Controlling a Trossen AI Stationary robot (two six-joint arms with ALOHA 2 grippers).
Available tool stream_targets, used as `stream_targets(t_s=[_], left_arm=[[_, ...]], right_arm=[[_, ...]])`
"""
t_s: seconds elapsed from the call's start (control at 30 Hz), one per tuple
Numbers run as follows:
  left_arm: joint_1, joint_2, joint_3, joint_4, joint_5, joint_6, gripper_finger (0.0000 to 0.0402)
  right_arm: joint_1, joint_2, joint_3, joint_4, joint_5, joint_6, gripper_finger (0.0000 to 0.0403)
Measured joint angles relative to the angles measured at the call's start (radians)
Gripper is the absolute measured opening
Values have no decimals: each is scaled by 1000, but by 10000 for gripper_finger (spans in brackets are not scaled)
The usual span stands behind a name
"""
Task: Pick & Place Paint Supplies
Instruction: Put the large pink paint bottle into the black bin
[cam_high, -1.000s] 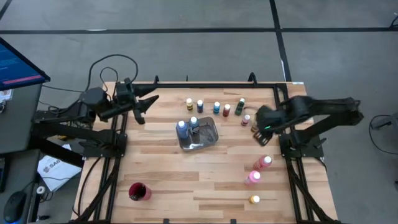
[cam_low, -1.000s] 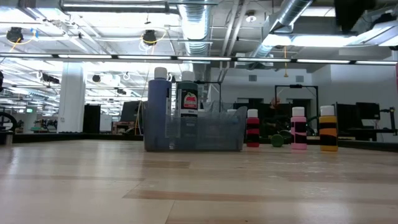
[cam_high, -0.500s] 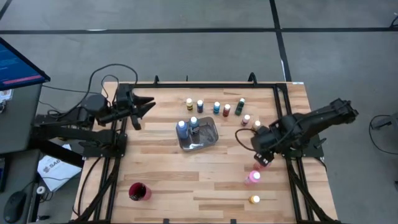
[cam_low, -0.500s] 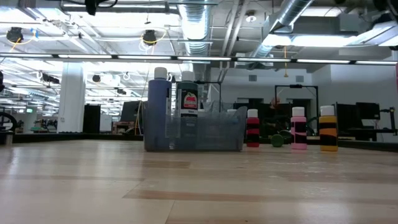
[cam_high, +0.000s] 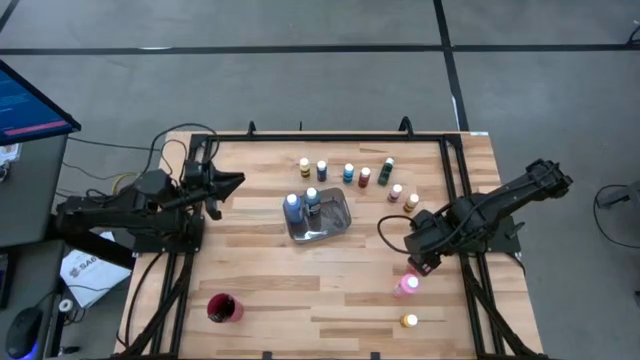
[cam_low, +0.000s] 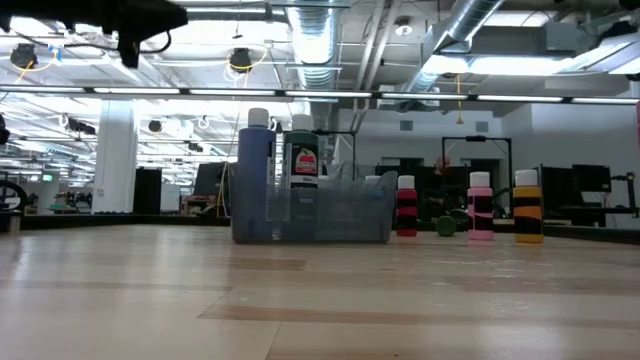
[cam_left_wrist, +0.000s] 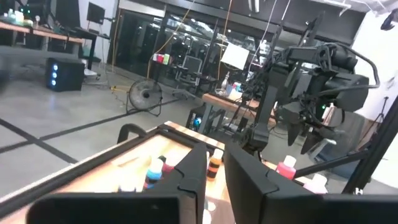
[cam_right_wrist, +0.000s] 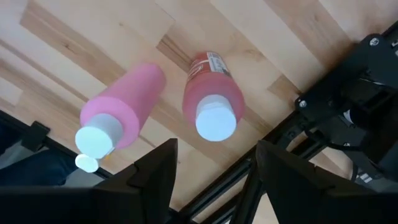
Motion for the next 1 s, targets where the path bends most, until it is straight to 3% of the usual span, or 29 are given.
stream_targets(t_s=[0.2, 0.37, 0.67, 1.0], left_arm=[[0, -93, -92, 11, 13, -55, 24], [0, -150, -150, 22, 14, -88, 9], [0, -171, -171, 24, 14, -104, 4], [0, -170, -206, 22, 9, -115, 3]], right_arm=[[-2, 9, -6, 11, 21, -39, 214], [0, 2, -104, 62, -14, -42, 214], [19, -8, -208, 154, -23, -53, 213], [18, -8, -213, 161, 2, -101, 167]])
